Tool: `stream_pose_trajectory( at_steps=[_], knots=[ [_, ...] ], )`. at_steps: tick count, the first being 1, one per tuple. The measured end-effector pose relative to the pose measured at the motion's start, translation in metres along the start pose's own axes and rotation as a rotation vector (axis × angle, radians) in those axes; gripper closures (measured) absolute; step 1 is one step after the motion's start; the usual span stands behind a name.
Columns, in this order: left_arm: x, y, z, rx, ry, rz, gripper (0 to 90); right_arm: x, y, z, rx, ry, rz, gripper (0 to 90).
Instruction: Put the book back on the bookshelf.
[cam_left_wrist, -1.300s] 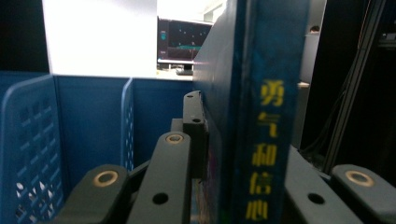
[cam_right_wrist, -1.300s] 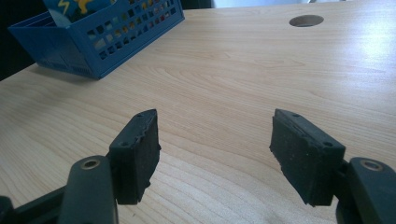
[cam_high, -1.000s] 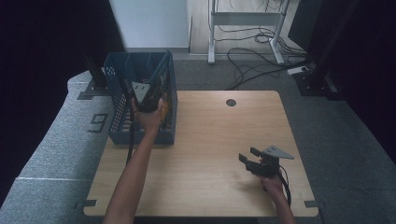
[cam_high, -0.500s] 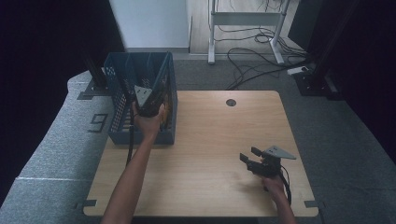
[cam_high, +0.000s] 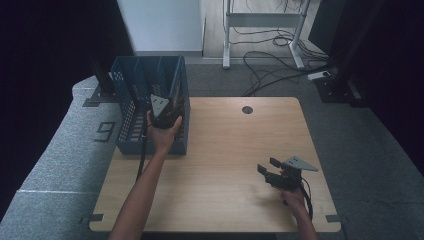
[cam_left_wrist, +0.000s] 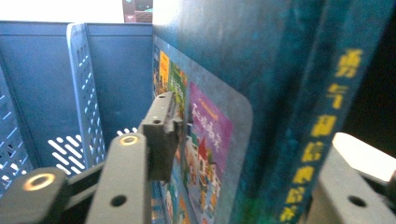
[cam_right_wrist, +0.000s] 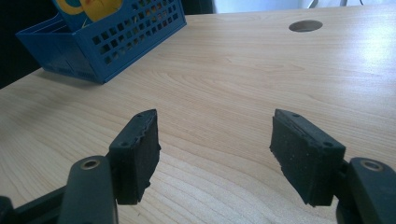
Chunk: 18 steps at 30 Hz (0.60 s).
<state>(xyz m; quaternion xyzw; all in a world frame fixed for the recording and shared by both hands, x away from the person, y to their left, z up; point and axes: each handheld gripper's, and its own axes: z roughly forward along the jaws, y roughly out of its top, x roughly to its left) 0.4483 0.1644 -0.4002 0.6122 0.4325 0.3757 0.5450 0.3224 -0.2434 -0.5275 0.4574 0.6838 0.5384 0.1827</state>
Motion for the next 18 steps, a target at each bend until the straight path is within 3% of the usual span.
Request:
stream_pose_trajectory(
  at_steps=[10,18],
  knots=[
    [0.004,0.002,-0.007,0.022,-0.021,-0.009,37.6,0.0,0.0,-0.001,0.0,-0.002,0.001,31.8],
    [0.008,0.004,-0.019,0.024,-0.043,-0.003,35.6,0.0,0.0,-0.001,0.004,-0.005,0.0,31.8]
  ],
)
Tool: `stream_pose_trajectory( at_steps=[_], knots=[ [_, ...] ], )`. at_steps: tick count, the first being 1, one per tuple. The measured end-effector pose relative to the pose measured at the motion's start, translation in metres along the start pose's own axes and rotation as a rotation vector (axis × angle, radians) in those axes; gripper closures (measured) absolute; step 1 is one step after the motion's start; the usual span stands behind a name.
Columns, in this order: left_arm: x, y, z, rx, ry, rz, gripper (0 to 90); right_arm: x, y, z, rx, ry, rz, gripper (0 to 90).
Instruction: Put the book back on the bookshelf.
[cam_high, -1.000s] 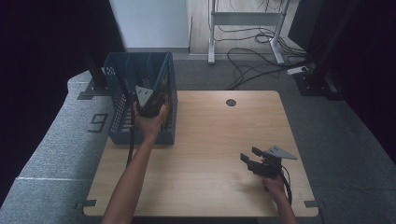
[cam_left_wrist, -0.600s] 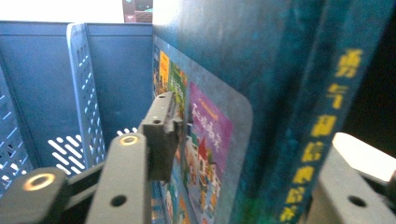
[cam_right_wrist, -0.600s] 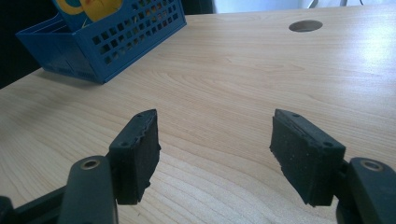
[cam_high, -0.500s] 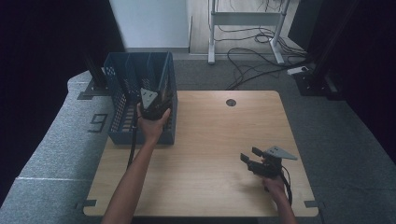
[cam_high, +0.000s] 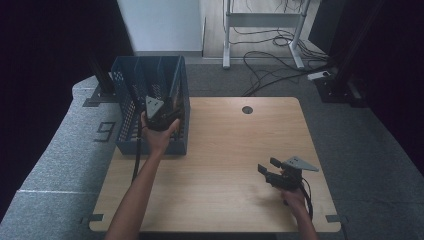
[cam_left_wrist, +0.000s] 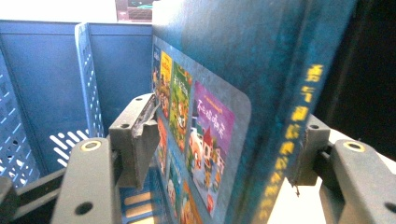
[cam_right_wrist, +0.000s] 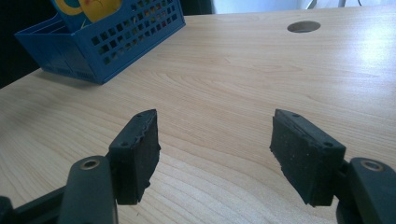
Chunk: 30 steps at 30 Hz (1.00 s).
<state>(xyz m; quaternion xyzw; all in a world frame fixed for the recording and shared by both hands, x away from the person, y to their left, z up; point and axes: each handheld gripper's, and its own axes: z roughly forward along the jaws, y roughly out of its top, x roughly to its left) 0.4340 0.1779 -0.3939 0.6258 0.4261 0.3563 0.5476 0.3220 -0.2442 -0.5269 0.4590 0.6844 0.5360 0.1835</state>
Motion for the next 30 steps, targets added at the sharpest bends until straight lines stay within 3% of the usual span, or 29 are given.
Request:
stream_pose_trajectory(
  at_steps=[8,17,22,30],
  knots=[
    [0.001,-0.006,-0.01,0.018,-0.046,-0.013,37.0,0.0,-0.001,0.001,0.007,-0.005,-0.005,31.6],
    [0.002,-0.01,-0.025,0.035,-0.057,-0.009,33.1,0.0,-0.001,0.002,0.015,-0.009,-0.005,31.5],
    [-0.004,-0.016,-0.043,0.016,-0.066,0.004,33.5,-0.001,-0.002,0.004,0.018,-0.01,-0.007,31.5],
    [-0.012,-0.029,-0.068,0.04,-0.137,-0.006,33.1,-0.002,-0.003,0.006,0.032,-0.026,-0.021,31.1]
  ],
)
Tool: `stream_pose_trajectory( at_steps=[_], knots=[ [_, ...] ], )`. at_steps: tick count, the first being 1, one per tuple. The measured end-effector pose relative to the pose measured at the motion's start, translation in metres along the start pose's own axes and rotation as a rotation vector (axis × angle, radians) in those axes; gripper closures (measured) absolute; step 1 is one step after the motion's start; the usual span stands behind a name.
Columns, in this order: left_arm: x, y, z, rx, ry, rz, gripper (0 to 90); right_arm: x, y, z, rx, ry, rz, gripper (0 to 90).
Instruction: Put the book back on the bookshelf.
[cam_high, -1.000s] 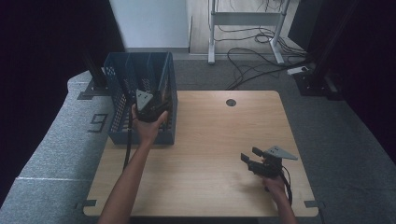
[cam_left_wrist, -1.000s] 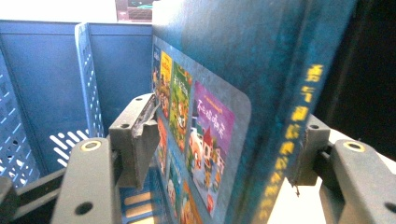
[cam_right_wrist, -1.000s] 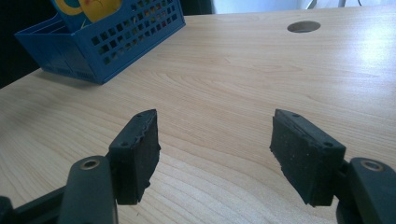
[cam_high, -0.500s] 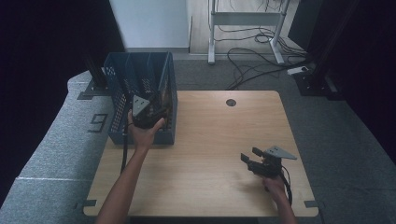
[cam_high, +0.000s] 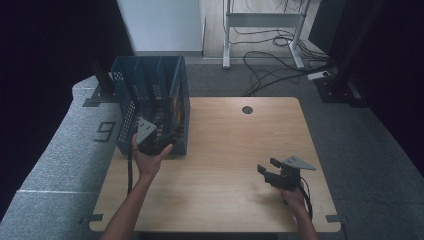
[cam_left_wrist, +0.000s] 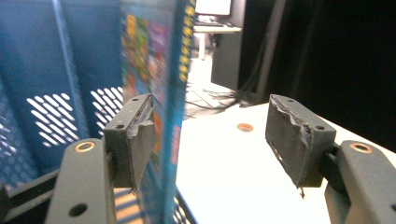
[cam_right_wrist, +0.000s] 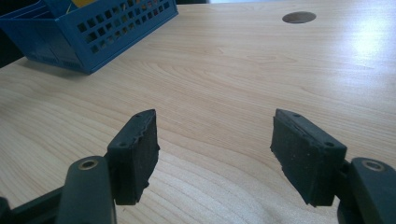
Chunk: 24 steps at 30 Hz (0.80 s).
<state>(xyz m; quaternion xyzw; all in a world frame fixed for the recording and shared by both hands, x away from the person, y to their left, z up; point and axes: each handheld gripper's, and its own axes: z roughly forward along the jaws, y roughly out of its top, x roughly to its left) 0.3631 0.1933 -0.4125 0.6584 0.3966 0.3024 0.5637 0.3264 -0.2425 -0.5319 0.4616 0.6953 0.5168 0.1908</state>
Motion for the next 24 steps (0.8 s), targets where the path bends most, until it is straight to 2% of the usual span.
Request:
stream_pose_trajectory(
  at_steps=[4,11,16,22,24],
  knots=[
    [-0.004,-0.008,-0.006,0.025,-0.025,0.004,32.1,0.0,0.0,0.0,0.003,-0.001,-0.003,31.0],
    [-0.01,-0.027,-0.016,0.063,-0.077,-0.022,31.9,-0.001,-0.001,0.001,0.01,-0.007,-0.004,31.0],
    [-0.016,-0.045,-0.025,0.093,-0.083,-0.022,31.9,0.0,-0.003,0.001,0.022,-0.012,-0.014,31.1],
    [-0.016,-0.068,-0.032,0.172,-0.152,-0.06,31.8,0.001,-0.006,0.0,0.033,-0.017,-0.017,31.1],
    [-0.016,-0.076,-0.033,0.189,-0.162,-0.066,32.0,0.001,-0.007,-0.001,0.036,-0.019,-0.016,31.0]
  ],
)
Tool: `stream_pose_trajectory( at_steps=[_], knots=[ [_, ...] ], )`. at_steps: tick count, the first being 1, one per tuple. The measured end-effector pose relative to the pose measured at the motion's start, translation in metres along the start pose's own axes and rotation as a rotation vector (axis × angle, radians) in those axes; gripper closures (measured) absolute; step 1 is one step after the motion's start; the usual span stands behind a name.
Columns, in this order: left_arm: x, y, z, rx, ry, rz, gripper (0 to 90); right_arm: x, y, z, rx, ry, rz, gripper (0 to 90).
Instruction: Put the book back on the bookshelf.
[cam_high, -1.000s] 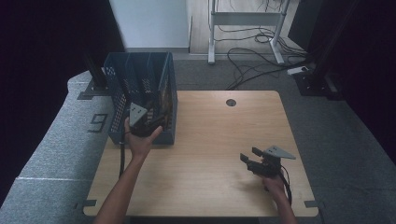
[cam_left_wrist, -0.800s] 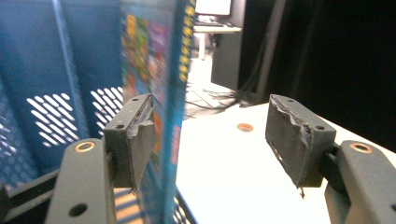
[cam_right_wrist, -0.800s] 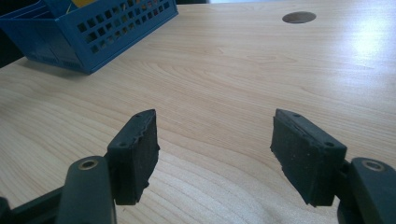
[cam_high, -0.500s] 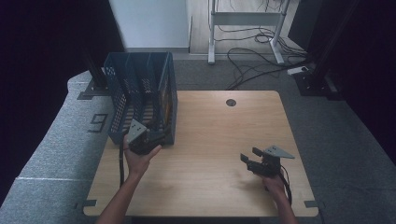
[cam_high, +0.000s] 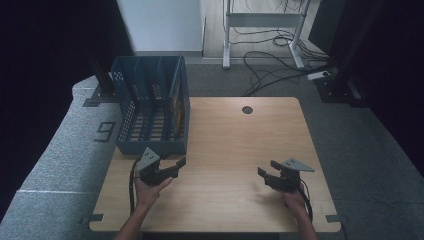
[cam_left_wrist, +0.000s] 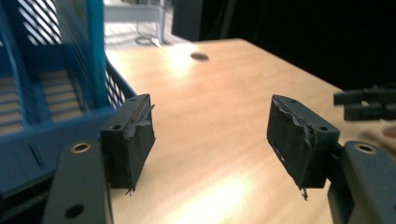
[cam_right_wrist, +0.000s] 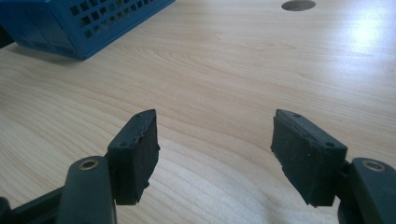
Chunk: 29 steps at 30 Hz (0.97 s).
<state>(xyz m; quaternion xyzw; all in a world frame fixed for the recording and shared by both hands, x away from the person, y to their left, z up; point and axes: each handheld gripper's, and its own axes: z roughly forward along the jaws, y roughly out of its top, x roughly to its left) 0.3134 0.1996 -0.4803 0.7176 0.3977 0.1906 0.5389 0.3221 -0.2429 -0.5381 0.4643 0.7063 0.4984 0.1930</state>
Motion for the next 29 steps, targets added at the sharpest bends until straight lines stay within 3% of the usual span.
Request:
stream_pose_trajectory(
  at_steps=[8,12,29],
  knots=[
    [-0.001,-0.03,0.003,0.086,-0.059,0.006,32.1,0.001,-0.005,-0.003,0.022,-0.014,0.0,30.2],
    [-0.001,-0.039,0.004,0.091,-0.07,0.001,32.1,0.001,-0.008,-0.003,0.037,-0.02,0.0,29.9],
    [0.002,-0.046,0.008,0.131,-0.062,0.014,31.3,0.008,-0.014,0.005,0.113,-0.045,-0.048,28.1]
  ],
)
